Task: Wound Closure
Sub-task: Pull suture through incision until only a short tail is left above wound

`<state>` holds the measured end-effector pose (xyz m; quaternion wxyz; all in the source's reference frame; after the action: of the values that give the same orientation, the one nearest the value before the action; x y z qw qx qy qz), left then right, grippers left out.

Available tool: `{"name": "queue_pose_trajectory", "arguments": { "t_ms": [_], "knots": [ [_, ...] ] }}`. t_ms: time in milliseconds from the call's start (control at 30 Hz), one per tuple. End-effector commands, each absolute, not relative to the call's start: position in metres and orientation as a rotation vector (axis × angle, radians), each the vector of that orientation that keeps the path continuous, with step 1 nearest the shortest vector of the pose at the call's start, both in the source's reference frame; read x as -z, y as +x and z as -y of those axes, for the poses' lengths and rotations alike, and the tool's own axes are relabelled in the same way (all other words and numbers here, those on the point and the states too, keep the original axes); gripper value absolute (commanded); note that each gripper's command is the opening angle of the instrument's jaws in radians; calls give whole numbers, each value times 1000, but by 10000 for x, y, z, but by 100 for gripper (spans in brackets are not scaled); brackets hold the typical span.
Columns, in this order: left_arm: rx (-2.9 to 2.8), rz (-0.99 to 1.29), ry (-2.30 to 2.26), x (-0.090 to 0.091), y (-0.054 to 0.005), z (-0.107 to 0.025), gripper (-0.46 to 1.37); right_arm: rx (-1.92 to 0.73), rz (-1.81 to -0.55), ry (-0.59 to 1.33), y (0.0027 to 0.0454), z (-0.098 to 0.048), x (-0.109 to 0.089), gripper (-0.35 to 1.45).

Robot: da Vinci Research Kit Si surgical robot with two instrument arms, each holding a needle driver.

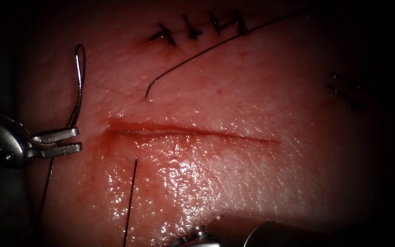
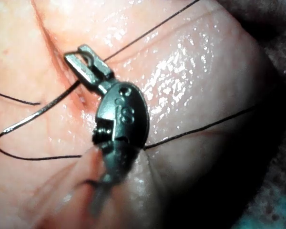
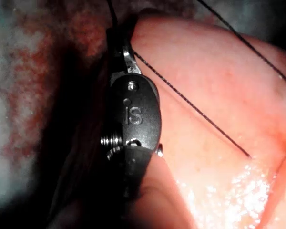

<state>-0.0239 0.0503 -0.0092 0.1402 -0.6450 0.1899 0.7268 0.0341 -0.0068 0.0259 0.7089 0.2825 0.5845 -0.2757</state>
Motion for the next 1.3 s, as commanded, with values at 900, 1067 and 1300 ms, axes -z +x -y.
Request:
{"name": "queue_pose_trajectory", "arguments": {
  "t_ms": [900,1067,1300],
  "knots": [
    [-2104,-544,-1867,90,-240,-504,-35,192,-1247,291,196,-52,-200,138],
    [-2104,-545,-1867,90,-240,-504,-35,138,-1278,218,166,-74,-198,131],
    [-2104,-547,-1864,90,-243,-504,-35,56,-1276,129,167,-111,-229,118]
  ]
}}
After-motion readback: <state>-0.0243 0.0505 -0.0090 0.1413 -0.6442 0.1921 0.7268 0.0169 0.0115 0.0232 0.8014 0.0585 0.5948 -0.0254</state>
